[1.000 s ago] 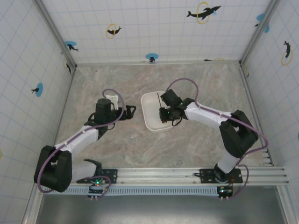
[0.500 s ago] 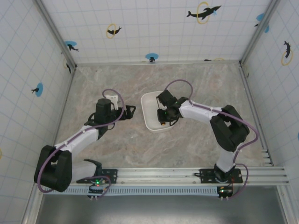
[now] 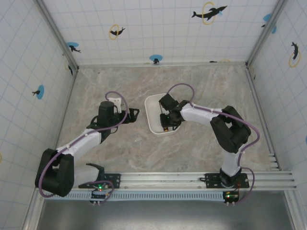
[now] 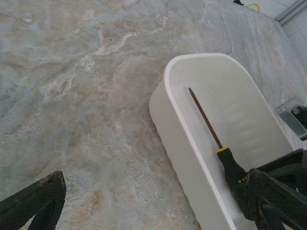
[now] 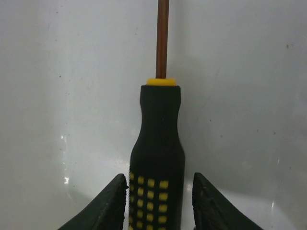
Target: Put the screwdriver in the bin
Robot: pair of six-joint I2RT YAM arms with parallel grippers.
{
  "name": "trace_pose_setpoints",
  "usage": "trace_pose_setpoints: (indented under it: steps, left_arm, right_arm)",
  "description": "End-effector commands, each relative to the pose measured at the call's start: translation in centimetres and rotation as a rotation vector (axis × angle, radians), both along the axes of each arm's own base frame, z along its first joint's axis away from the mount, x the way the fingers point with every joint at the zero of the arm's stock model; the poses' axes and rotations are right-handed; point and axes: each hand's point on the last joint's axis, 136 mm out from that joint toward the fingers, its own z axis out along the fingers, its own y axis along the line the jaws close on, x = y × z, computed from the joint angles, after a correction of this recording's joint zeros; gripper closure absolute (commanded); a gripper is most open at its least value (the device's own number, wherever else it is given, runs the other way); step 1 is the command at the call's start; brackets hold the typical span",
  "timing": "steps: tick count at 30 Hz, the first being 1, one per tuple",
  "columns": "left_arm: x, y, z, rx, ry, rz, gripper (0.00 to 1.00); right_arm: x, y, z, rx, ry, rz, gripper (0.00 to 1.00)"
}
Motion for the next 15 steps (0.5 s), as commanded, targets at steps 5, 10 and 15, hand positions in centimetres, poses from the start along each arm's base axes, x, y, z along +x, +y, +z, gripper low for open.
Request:
trace_pose_setpoints:
  steps: [5, 10, 15]
  left_arm:
    - [-0.1, 0.2, -0.1, 0.024, -0.002, 0.004, 0.02]
    - [-0.1, 0.3, 0.2, 0.025, -0.006, 0.003, 0.02]
    - [0.0, 0.3, 0.7, 0.033, -0.016, 0.006, 0.02]
  right_arm:
    - [0.5, 0.5, 0.7, -0.013, -0.018, 0.010, 0.52]
    - [0.6, 0.1, 1.9, -0.024, -0.040, 0.022, 0.48]
    - [0.8, -0.5, 4.3, -0.047, -0.085, 0.052, 0.43]
